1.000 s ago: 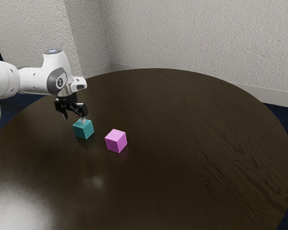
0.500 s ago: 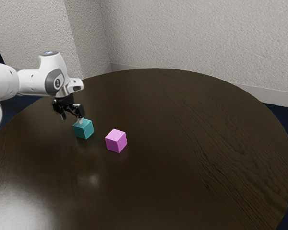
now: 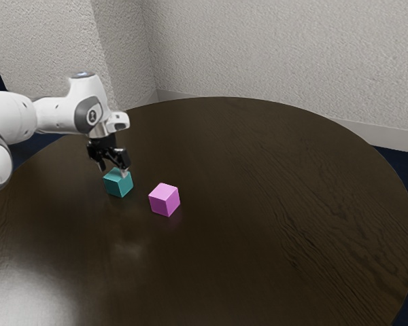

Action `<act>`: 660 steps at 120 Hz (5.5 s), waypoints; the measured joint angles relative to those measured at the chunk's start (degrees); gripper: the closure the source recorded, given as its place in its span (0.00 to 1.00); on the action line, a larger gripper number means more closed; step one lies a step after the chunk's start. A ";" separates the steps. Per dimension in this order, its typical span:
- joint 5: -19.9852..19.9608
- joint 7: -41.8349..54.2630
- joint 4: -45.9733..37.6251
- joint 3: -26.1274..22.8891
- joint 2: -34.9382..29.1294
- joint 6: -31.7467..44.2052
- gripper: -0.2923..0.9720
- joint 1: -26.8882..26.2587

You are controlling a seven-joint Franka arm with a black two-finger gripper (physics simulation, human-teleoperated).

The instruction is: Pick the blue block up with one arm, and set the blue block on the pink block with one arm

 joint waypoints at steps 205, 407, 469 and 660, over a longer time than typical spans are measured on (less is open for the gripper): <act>-2.77 -2.09 -0.09 -1.16 1.24 -0.68 0.23 0.00; 1.00 -5.61 -2.97 -4.64 -7.44 -5.98 0.51 -0.34; 0.92 -9.65 -3.71 -6.39 -7.80 -5.91 0.51 -3.07; -0.13 -17.30 -12.54 -8.88 -12.42 -3.23 0.51 -7.02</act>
